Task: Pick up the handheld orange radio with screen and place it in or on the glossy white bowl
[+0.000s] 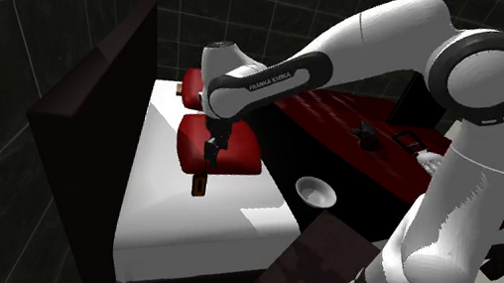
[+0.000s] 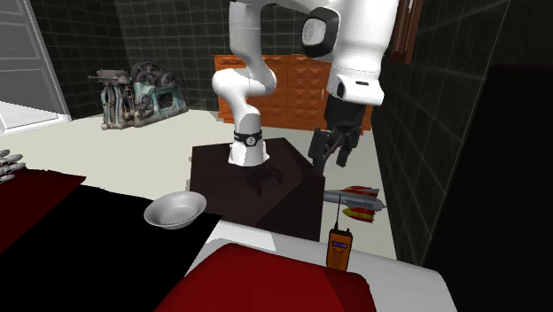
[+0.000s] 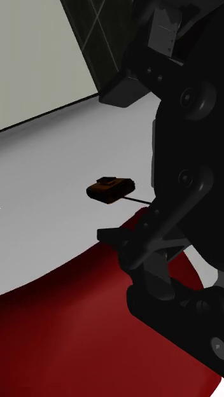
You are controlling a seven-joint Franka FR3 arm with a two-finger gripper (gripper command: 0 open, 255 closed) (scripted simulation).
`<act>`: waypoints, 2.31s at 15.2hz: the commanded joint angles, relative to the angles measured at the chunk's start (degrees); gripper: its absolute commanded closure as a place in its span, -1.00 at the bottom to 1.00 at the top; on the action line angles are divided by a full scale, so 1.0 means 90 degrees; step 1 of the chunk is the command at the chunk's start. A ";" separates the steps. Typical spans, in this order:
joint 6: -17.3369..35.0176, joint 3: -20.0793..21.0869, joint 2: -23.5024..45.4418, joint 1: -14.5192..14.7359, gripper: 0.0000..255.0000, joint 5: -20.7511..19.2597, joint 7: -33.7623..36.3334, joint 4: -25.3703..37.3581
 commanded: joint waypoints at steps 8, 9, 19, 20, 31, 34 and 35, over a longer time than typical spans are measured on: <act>0.0265 -0.0022 0.2258 0.0349 -1.00 -0.0755 0.0015 0.1924; 0.0264 -0.0028 0.2346 0.0367 -1.00 -0.0779 0.0009 0.2010; 0.0762 -0.0098 0.2683 0.0340 -1.00 -0.0875 0.0069 0.1851; 0.0762 -0.0098 0.2683 0.0340 -1.00 -0.0875 0.0069 0.1852; 0.0762 -0.0098 0.2681 0.0340 1.00 -0.0874 0.0069 0.1849; 0.0762 -0.0098 0.2684 0.0340 1.00 -0.0875 0.0069 0.1852; 0.0704 -0.0091 0.2627 0.0335 1.00 -0.0862 0.0054 0.1854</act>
